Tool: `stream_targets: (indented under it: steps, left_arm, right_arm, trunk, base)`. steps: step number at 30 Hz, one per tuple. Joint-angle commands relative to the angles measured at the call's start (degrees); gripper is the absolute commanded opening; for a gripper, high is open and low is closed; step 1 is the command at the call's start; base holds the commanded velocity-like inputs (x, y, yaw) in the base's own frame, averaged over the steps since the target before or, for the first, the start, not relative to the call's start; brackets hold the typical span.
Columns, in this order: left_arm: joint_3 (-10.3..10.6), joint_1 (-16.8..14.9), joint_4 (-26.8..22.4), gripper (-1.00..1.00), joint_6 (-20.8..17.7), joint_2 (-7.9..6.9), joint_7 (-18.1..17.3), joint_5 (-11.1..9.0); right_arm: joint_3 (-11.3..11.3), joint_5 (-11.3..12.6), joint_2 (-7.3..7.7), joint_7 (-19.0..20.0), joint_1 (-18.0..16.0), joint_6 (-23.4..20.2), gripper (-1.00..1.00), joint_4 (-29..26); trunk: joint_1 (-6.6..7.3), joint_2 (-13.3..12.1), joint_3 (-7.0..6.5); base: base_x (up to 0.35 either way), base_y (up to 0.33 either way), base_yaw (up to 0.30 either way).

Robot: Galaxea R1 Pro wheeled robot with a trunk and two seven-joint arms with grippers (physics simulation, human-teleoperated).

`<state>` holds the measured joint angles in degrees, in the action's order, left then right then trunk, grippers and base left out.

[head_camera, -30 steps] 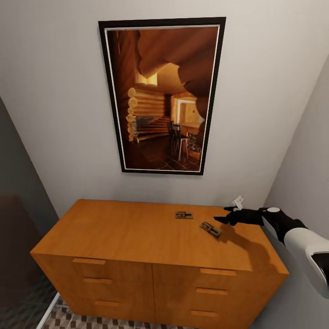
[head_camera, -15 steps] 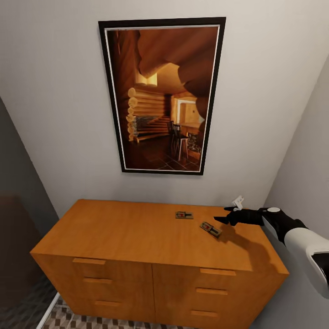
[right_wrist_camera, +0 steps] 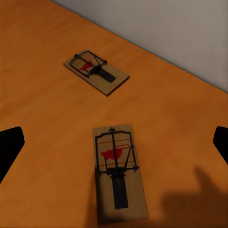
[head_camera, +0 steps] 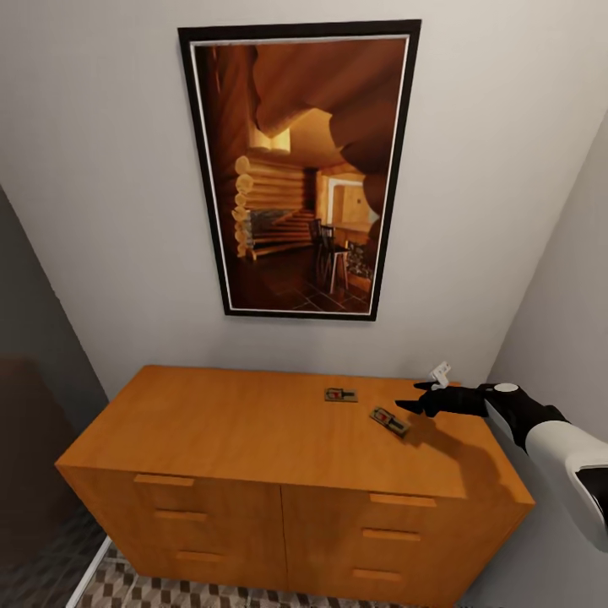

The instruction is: Take the four mousetraps from the cabinet in the bathroom and place them on the bathroom floor. Make sure all four end up on the same floor surface, and ensure that at least two of them are either under or directly next to the same bathroom sink.

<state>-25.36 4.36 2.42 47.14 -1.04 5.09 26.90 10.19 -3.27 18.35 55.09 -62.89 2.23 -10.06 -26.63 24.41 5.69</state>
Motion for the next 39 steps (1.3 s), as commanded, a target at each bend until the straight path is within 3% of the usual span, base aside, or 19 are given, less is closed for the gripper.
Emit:
stream_targets:
  steps: [1,39]
  left_arm:
    - [-0.1,-0.1,0.1,1.00,0.3,-0.02,0.5,0.6]
    - [-0.1,-0.1,0.1,1.00,0.2,-0.02,0.5,0.6]
  right_arm:
    - [0.0,-0.3,0.04,0.1,0.0,0.2,1.00,0.0]
    - [0.0,-0.3,0.19,0.2,-0.1,0.2,1.00,-0.1]
  trunk:
    - [-0.03,0.1,0.20]
    - [-0.03,0.1,3.75]
  base:
    - [0.000,0.000,0.000]
    - [0.000,0.000,0.000]
